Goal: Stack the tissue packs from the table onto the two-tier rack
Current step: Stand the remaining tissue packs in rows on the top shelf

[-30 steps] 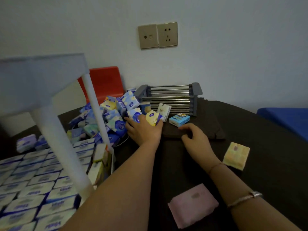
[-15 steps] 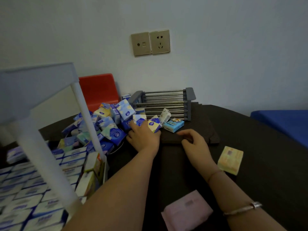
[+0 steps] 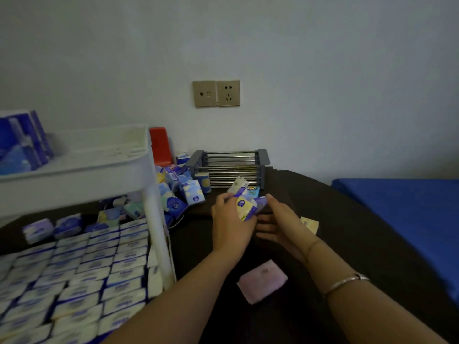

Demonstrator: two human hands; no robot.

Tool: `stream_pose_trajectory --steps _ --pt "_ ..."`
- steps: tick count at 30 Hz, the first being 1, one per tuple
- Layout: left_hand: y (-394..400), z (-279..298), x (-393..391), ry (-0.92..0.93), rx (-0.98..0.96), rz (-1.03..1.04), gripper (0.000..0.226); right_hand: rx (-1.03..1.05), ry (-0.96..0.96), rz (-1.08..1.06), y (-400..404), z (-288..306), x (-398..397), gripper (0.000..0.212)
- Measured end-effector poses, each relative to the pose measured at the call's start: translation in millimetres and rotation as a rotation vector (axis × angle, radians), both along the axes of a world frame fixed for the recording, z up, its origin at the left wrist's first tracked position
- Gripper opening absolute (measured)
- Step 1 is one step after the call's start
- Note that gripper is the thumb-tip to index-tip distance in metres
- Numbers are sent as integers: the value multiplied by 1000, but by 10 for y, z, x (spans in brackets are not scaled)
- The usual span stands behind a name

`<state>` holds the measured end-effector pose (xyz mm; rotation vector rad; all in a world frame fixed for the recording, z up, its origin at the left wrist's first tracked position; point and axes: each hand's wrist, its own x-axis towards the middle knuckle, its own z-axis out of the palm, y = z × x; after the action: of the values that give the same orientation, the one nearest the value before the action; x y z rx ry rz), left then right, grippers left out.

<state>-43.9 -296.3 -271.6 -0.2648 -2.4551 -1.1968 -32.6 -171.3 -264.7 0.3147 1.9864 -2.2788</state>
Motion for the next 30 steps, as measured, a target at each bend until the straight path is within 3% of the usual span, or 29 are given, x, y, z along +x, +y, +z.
stream_pose_trajectory --steps 5,8,13,23,30 --pt "-186 422 611 53 -44 -192 52 -56 46 -44 -94 472 584 33" --pt "-363 690 919 75 19 -327 42 -88 107 -41 -131 751 915 38" --pt "-666 1206 1396 34 178 -545 22 103 232 -84 -297 1227 1350 45" --pt "-1469 2187 1861 -30 397 -532 8 427 417 101 -971 2155 1868 39" --pt "-2002 2482 1966 -131 405 -568 18 447 397 108 -1510 2442 1844 34"
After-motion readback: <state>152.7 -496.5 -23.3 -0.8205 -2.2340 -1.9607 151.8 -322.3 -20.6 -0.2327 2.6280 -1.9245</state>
